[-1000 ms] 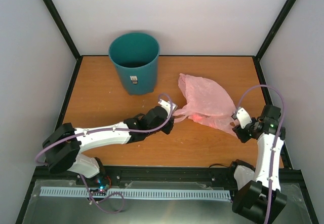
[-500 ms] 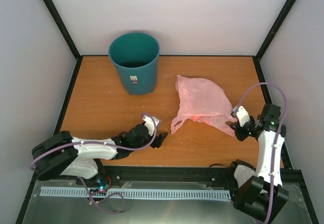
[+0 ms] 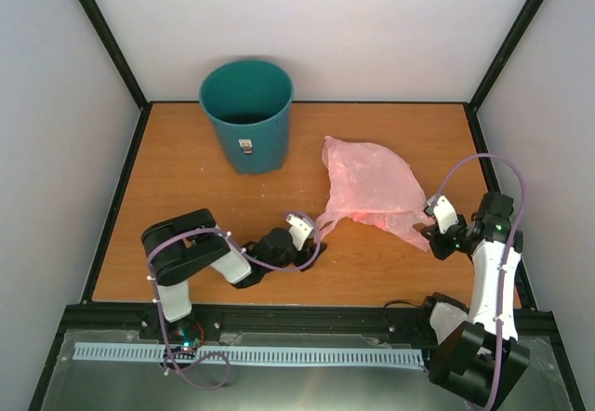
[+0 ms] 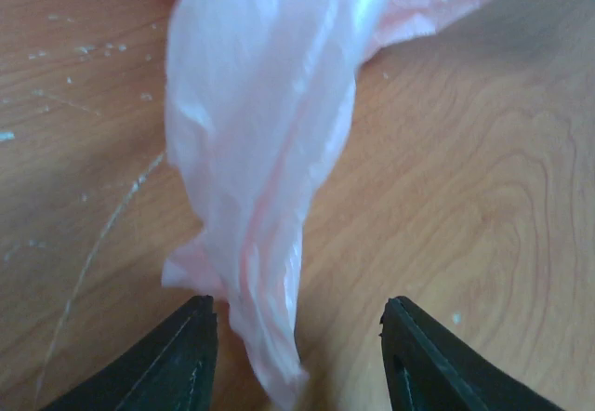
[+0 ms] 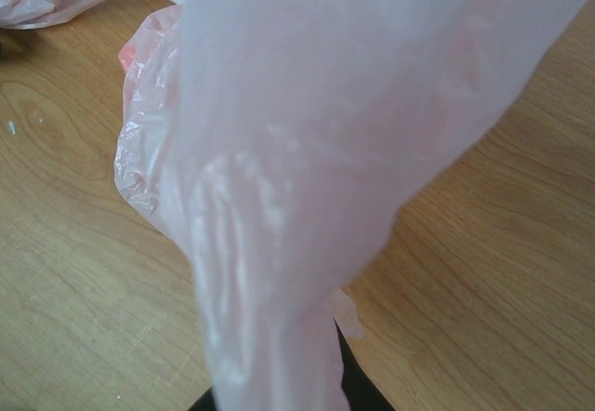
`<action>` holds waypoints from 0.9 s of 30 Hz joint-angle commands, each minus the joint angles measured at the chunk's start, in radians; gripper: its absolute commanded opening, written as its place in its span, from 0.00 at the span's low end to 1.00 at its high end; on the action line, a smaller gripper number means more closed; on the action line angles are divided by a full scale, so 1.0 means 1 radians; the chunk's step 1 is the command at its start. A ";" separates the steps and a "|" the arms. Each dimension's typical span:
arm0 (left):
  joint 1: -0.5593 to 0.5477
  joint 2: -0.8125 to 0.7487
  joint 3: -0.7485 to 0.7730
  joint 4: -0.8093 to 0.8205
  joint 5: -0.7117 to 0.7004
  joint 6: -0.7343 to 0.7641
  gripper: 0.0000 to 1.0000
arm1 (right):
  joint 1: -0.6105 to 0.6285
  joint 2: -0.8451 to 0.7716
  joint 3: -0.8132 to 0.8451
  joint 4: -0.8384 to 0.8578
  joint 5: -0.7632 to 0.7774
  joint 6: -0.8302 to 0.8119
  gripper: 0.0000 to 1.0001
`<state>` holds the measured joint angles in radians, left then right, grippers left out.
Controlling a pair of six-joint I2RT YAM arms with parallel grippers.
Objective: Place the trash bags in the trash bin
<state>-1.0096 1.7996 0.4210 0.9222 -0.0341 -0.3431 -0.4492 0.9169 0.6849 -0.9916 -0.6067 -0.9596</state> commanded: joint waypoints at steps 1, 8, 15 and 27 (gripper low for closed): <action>0.017 0.031 0.068 0.165 -0.015 0.021 0.43 | -0.005 0.004 -0.002 0.010 -0.020 0.005 0.03; 0.014 -0.249 0.484 -0.521 0.025 0.033 0.01 | -0.005 0.147 0.335 -0.015 -0.042 0.159 0.03; -0.191 -0.116 1.698 -1.390 -0.298 0.322 0.01 | -0.002 0.293 1.416 -0.184 -0.130 0.423 0.03; -0.127 -0.276 0.768 -1.107 -0.369 0.109 0.01 | -0.001 -0.274 0.291 0.354 -0.032 0.253 0.03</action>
<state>-1.2716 1.4097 1.6196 -0.0673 -0.4698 0.0315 -0.4477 0.5896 1.4452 -0.6453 -0.7486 -0.5488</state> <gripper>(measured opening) 0.007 0.032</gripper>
